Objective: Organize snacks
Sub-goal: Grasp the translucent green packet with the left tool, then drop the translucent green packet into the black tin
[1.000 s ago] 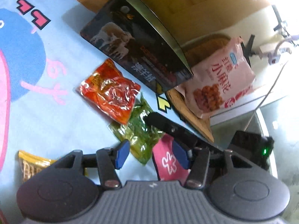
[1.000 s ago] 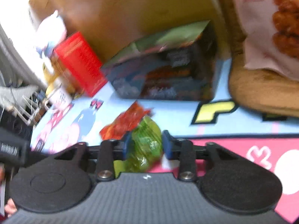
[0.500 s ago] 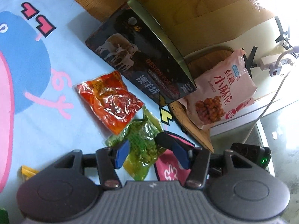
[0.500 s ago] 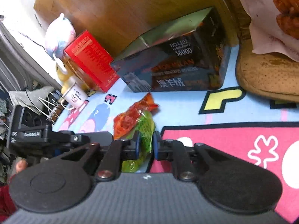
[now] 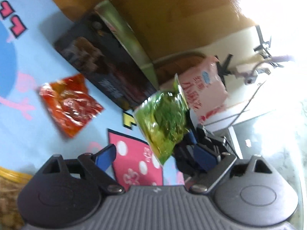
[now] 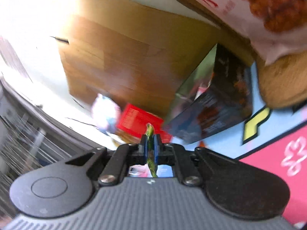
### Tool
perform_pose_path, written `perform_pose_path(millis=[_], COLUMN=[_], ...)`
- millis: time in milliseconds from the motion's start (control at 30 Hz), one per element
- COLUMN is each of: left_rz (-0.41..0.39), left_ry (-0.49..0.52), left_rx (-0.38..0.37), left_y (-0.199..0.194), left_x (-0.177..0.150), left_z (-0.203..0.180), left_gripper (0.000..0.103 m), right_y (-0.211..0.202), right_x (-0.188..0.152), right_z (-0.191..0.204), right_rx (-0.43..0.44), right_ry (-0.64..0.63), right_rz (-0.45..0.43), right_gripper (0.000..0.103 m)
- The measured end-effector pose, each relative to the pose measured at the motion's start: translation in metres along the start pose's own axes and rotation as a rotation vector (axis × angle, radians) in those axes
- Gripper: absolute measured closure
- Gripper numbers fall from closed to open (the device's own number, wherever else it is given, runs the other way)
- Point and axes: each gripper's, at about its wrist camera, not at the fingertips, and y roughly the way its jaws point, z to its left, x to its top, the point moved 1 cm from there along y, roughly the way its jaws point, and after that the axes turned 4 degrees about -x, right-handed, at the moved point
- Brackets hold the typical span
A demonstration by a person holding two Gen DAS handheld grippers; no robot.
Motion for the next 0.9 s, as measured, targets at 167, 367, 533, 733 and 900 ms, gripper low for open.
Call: perform_pose_path(millis=[167, 367, 533, 733, 900], left_rz=[-0.002, -0.058, -0.102, -0.132, -0.166], left_ry=[0.041, 0.15, 0.253, 0.394, 0.434], left_rx=[-0.041, 0.019, 0.126, 0.309, 0.333], left_y=[0.002, 0.005, 0.039, 0.078, 0.065], left_x=[0.013, 0.062, 0.109, 0.128, 0.115], left_z=[-0.006, -0.033, -0.051, -0.047, -0.05], left_gripper=[0.067, 0.071, 0.066, 0.05, 0.049], right_y=[0.002, 0.011, 0.043, 0.075, 0.053], right_x=[-0.001, 0.015, 0.036, 0.031, 0.028], right_z=[-0.006, 0.014, 0.034, 0.036, 0.045], right_rx=[0.065, -0.019, -0.156, -0.483, -0.458], right_ry=[0.082, -0.026, -0.207, -0.542, -0.607], right_rz=[0.04, -0.02, -0.147, -0.247, -0.334], right_gripper=[0.094, 0.094, 0.09, 0.051, 0.05])
